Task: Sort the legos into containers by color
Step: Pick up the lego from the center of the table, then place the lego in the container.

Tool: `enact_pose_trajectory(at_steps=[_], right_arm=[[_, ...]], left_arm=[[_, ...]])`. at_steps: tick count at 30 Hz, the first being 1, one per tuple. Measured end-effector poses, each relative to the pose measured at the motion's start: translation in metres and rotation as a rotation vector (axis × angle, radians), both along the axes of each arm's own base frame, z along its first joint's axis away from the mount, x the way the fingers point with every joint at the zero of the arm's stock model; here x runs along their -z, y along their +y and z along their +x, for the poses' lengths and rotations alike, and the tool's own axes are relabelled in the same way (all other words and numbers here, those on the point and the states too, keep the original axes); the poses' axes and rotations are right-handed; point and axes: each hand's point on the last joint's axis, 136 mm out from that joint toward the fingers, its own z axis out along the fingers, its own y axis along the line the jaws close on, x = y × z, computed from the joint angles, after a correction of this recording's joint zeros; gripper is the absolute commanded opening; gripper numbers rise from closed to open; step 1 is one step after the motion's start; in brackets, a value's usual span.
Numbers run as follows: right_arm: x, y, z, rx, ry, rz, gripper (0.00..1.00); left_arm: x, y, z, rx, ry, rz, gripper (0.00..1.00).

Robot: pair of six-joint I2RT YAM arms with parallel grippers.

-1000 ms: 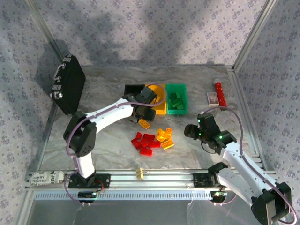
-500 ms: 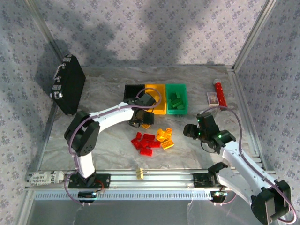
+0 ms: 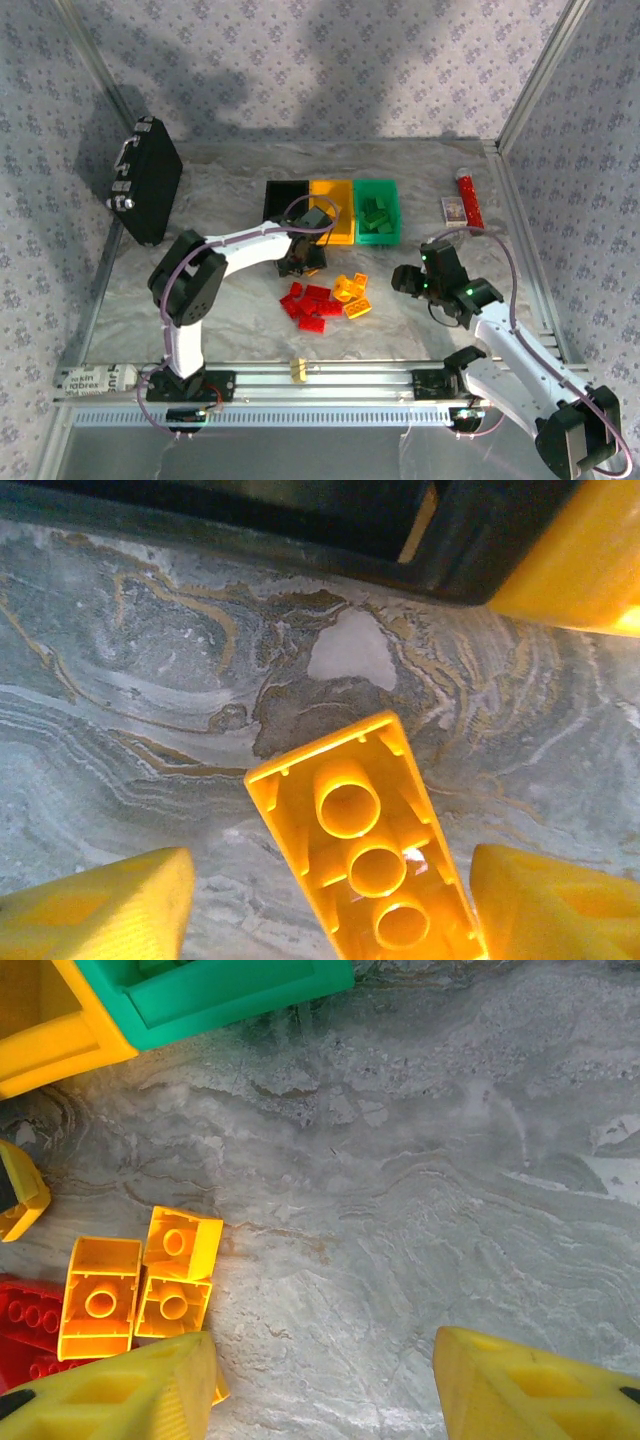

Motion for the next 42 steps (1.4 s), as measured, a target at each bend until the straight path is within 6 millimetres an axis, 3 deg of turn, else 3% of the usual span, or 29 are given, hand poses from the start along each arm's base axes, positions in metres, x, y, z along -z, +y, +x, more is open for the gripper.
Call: enact_pose_trajectory(at_steps=[4,9,15,19,23,27,34,35,39,42], right_arm=[[0.001,-0.001,0.000,0.003,0.001,0.000,0.61],[0.000,-0.002,0.000,0.009,-0.003,0.001,0.61],[0.005,-0.004,-0.002,0.015,0.006,0.004,0.61],[0.006,-0.003,-0.003,0.017,0.012,0.011,0.61],[0.007,-0.003,-0.004,0.018,0.013,0.011,0.61],[0.009,-0.004,-0.004,0.022,0.018,0.012,0.61],[0.007,-0.004,-0.004,0.028,0.011,0.022,0.61],[0.006,-0.004,-0.004,0.028,0.007,0.024,0.61],[0.001,-0.004,-0.006,0.028,-0.011,0.032,0.61],[-0.003,-0.005,-0.007,0.028,-0.027,0.039,0.61]], left_arm=[[0.008,0.001,0.001,-0.004,0.016,0.028,0.62],[0.007,-0.002,0.006,-0.002,0.008,0.026,0.39],[0.004,-0.001,0.008,0.017,-0.007,0.050,0.19],[0.000,0.001,0.004,0.044,-0.018,0.096,0.17],[-0.017,-0.010,0.002,0.099,-0.060,0.135,0.17],[-0.050,-0.033,0.009,0.158,-0.137,0.118,0.18],[-0.116,-0.061,0.052,0.210,-0.272,0.056,0.20],[-0.123,-0.065,0.062,0.216,-0.285,0.054,0.24],[-0.122,-0.071,0.088,0.253,-0.293,0.082,0.59],[-0.108,-0.065,0.094,0.292,-0.262,0.123,0.65]])
